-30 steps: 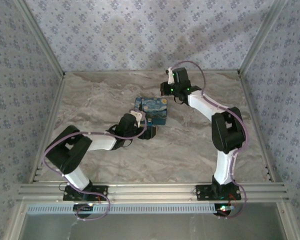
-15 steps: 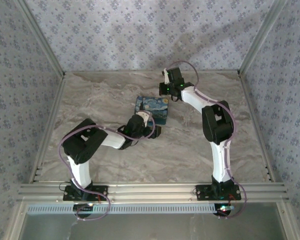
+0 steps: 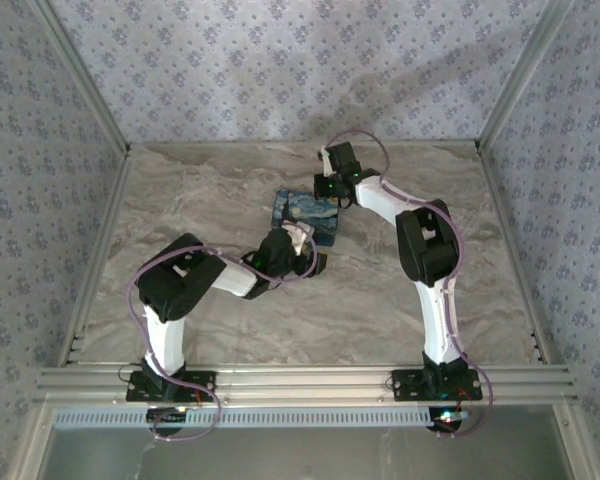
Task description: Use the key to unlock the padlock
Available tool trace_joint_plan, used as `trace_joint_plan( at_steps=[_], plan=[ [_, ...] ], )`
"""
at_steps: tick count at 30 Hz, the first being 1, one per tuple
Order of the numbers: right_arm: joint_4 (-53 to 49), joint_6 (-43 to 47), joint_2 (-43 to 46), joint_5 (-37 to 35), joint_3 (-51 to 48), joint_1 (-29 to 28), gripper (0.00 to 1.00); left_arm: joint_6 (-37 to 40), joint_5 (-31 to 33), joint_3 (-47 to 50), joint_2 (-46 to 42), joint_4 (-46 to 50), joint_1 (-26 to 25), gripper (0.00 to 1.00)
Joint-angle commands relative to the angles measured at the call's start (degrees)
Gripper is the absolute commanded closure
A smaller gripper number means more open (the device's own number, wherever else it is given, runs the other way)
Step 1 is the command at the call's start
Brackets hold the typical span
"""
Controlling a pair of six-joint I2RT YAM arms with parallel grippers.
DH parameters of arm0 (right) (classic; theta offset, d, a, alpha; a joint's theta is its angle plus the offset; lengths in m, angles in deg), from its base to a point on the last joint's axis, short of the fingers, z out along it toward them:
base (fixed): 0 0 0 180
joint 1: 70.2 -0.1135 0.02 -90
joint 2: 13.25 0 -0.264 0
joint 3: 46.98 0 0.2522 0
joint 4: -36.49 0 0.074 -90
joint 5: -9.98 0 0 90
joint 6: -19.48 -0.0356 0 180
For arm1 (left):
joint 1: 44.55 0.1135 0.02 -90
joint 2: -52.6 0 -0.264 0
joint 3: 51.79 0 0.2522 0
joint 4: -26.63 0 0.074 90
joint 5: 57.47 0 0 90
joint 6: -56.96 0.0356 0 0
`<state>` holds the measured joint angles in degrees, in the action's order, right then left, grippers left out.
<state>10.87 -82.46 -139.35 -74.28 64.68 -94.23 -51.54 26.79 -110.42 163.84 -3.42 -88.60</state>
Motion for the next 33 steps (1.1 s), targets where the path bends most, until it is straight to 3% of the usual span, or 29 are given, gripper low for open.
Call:
trace_joint_plan(
  at_steps=[1, 6, 12, 22, 23, 25, 26, 30, 33],
  plan=[
    [0.0, 0.7, -1.1, -0.2, -0.7, -0.3, 1.00, 1.1, -2.2, -1.8, 1.0, -3.1, -0.4, 0.23],
    [0.7, 0.6, -0.7, -0.2, -2.3, -0.4, 1.00, -3.7, -4.7, 0.1, 2.3, -9.9, 2.2, 0.22],
    [1.0, 0.6, -0.4, -0.3, -2.9, -0.4, 1.00, -13.9, -14.4, 1.8, 5.2, -20.3, 7.7, 0.25],
    [1.7, 0.5, -0.1, -0.2, -3.8, -0.5, 1.00, -19.0, -20.1, 2.2, 5.5, -20.9, 10.2, 0.24],
    [1.7, 0.5, 0.0, -0.2, -4.0, -0.5, 1.00, -19.1, -20.3, 2.2, 5.4, -20.5, 10.4, 0.26],
    [2.0, 0.6, 0.3, -0.3, -4.5, -0.4, 1.00, -19.0, -21.5, 1.6, 5.5, -19.4, 10.4, 0.40],
    [2.2, 0.6, 0.6, -0.4, -4.6, -0.3, 1.00, -19.5, -21.7, 1.4, 5.7, -19.2, 10.4, 0.41],
    [2.2, 0.6, 1.1, -0.3, -5.0, -0.3, 1.00, -21.4, -21.4, 3.1, 7.1, -25.4, 10.5, 0.40],
    [2.2, 0.6, 1.5, -0.3, -5.2, -0.2, 1.00, -21.4, -22.4, 2.1, 7.4, -23.1, 10.3, 0.35]
  ],
)
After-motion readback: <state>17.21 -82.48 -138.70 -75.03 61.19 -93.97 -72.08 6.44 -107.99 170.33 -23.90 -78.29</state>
